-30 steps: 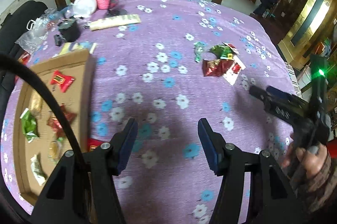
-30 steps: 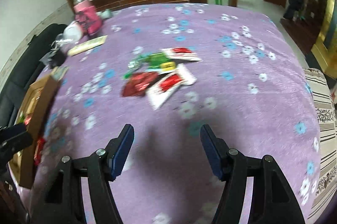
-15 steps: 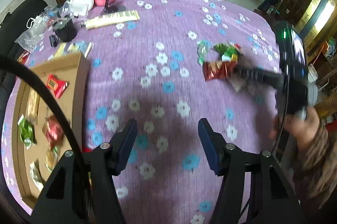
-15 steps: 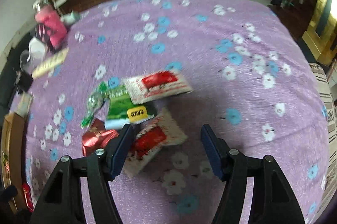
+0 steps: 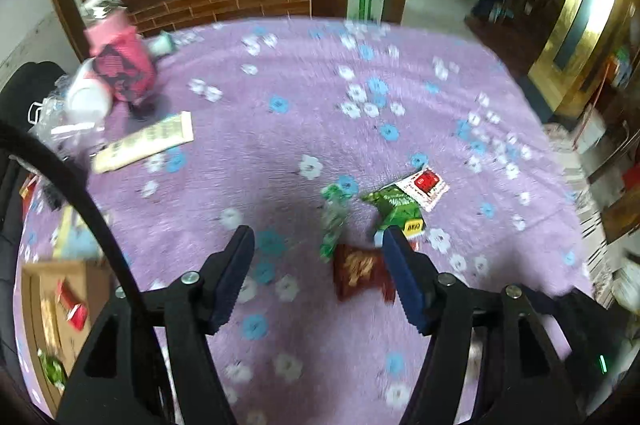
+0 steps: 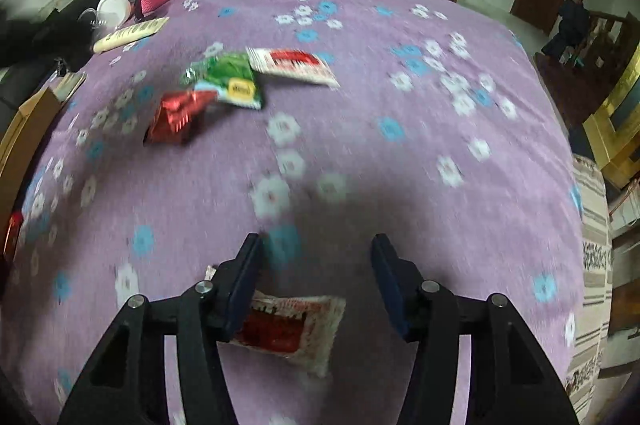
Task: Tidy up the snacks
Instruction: 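Grasp a white packet with red print using the right tool, then grasp the brown-red snack bag with left tool while right tool holds the red-white packet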
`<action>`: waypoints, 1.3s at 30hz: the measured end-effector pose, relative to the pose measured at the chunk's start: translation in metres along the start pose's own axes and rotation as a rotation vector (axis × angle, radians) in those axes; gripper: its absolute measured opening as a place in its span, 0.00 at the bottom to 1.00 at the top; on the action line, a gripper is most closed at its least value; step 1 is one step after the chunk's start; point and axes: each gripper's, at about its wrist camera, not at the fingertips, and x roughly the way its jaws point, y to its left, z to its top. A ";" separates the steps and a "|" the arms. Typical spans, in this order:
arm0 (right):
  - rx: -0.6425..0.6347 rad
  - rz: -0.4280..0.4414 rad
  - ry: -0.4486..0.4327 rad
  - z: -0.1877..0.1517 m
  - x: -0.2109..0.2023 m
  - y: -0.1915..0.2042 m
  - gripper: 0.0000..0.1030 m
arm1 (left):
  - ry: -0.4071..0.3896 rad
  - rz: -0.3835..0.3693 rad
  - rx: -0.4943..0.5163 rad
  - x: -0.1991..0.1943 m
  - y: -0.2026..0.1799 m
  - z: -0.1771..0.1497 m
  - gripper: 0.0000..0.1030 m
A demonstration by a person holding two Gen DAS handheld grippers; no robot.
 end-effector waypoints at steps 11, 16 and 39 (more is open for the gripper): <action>0.109 0.081 0.006 -0.008 -0.013 -0.027 0.55 | 0.236 0.011 0.153 0.040 -0.027 -0.048 0.65; 0.102 0.112 -0.012 -0.013 -0.023 -0.027 0.57 | 0.302 -0.075 0.127 0.027 -0.007 -0.088 0.66; -0.308 0.184 0.013 -0.017 -0.010 0.025 0.28 | 0.113 -0.008 0.045 0.013 0.005 -0.048 0.66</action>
